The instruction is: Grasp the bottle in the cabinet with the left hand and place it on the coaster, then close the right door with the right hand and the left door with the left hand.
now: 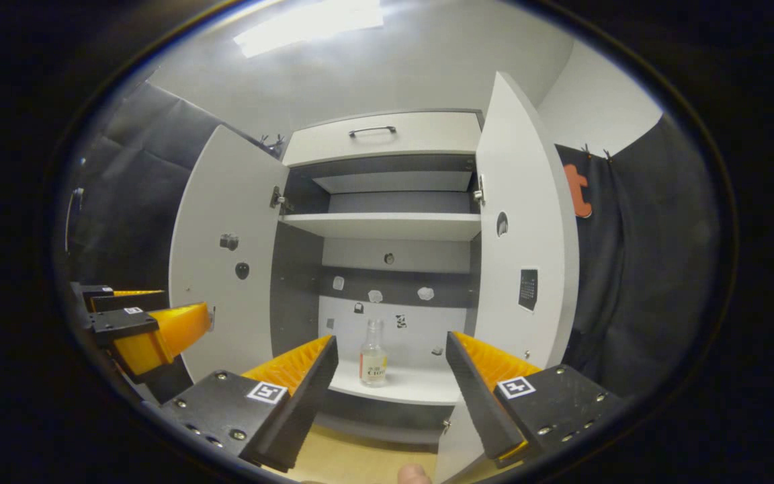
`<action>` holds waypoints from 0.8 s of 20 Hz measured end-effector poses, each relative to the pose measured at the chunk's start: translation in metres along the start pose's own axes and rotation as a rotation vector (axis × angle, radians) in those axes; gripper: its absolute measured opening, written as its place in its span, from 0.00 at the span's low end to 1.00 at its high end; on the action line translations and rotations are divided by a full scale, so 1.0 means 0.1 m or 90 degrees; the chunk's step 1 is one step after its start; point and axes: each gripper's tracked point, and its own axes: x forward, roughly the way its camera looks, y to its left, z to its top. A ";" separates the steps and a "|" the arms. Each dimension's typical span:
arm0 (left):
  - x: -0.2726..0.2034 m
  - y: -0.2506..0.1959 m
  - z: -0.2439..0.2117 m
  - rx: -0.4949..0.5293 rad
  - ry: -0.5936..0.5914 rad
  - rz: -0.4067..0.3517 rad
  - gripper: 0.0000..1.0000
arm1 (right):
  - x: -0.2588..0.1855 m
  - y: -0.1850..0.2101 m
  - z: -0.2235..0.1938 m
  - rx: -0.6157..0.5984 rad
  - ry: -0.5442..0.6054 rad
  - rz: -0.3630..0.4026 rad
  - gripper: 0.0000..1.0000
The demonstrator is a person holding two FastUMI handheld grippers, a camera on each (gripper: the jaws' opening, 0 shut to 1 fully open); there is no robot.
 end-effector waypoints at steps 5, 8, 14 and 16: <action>0.23 -0.19 -0.22 -0.013 0.026 -0.051 0.96 | -0.01 -0.08 0.01 -0.004 0.000 -0.011 0.98; 0.49 -0.38 -0.40 -0.013 0.042 -0.092 0.96 | -0.06 -0.17 0.03 -0.006 -0.001 -0.031 0.98; 1.13 -0.86 -0.81 0.008 0.087 -0.185 0.96 | -0.29 -0.34 0.08 -0.004 -0.005 -0.088 0.98; 1.39 -1.01 -0.92 0.007 0.097 -0.208 0.96 | -0.40 -0.38 0.10 -0.005 -0.009 -0.113 0.98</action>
